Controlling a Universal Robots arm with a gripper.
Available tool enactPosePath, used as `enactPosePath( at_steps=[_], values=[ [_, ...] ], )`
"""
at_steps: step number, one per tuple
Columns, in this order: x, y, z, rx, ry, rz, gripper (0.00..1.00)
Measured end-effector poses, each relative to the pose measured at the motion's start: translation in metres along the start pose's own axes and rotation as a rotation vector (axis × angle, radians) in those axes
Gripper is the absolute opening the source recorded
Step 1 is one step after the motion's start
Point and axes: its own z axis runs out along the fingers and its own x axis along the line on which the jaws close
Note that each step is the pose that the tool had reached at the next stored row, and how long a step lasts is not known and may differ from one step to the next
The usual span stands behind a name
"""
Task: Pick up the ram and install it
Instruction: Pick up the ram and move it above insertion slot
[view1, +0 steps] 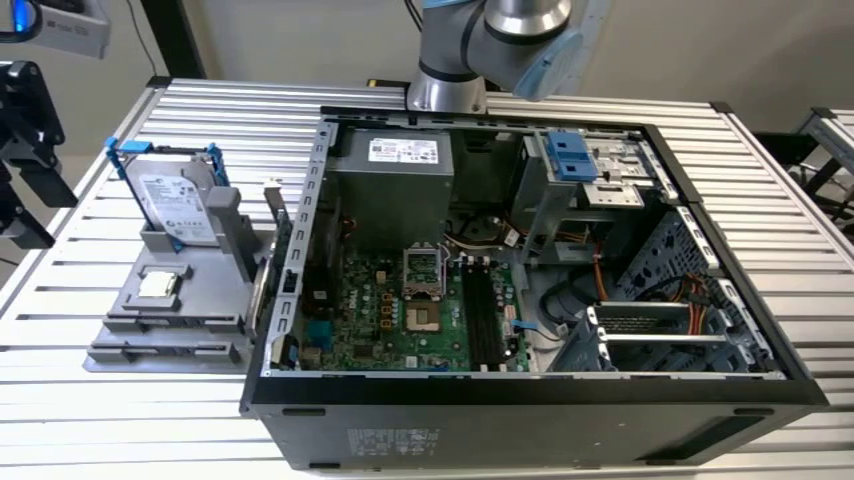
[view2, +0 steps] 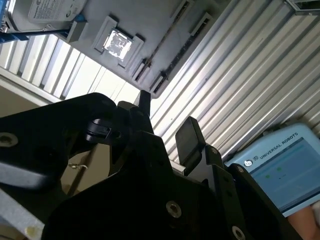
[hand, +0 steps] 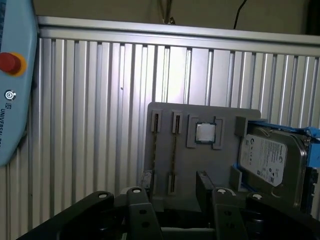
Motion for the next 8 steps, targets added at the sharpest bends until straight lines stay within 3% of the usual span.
enactPosePath(
  at_steps=[8],
  values=[
    [0.0002, -0.0001, 0.0058, 0.0001, -0.0001, 0.003, 1.0]
  ],
)
